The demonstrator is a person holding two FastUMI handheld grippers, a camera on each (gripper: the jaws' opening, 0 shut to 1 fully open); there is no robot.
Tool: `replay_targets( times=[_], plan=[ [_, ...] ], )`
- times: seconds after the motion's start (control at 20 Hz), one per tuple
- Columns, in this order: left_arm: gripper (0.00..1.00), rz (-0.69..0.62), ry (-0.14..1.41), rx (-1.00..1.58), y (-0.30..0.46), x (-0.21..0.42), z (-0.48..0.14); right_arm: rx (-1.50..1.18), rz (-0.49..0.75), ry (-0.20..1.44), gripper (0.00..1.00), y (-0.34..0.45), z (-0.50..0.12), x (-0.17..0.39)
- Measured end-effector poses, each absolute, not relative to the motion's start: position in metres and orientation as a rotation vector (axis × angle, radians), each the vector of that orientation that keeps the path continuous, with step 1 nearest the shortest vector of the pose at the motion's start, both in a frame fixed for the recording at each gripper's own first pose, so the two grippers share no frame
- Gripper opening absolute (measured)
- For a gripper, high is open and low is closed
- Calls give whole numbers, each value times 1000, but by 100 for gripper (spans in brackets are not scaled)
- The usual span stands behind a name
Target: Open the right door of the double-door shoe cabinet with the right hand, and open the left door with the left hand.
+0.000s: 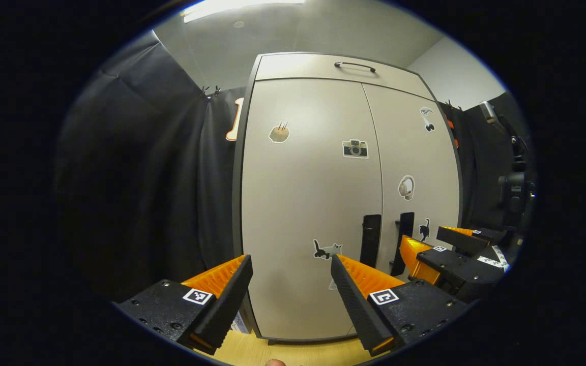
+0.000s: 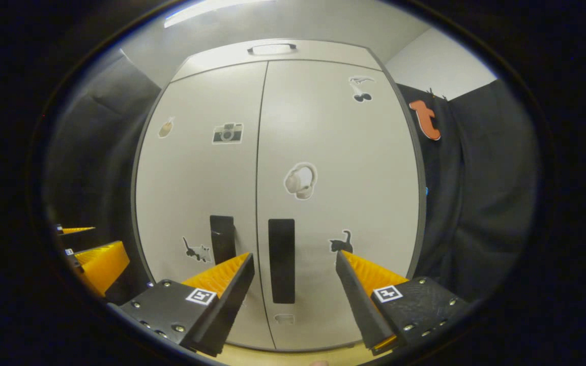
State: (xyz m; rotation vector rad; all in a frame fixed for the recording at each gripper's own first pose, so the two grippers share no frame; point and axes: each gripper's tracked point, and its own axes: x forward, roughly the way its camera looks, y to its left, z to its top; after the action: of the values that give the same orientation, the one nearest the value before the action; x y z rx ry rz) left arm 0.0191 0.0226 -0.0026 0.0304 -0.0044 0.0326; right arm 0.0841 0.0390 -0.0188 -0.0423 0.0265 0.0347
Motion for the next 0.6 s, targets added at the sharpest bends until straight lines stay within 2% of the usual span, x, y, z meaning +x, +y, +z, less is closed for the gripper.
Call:
replay_targets(
  times=[0.3,0.4,0.45,0.6],
  plan=[
    [96,47,4,25,33,31,-7,-64,35,55,94,48,-33,106],
    [96,49,9,23,34,35,-10,-76,28,63,91,50,-38,112],
    [96,52,10,22,35,36,-11,-82,29,67,87,51,-39,114],
    [96,53,15,20,37,41,-13,-93,25,76,87,53,-45,122]
  ],
)
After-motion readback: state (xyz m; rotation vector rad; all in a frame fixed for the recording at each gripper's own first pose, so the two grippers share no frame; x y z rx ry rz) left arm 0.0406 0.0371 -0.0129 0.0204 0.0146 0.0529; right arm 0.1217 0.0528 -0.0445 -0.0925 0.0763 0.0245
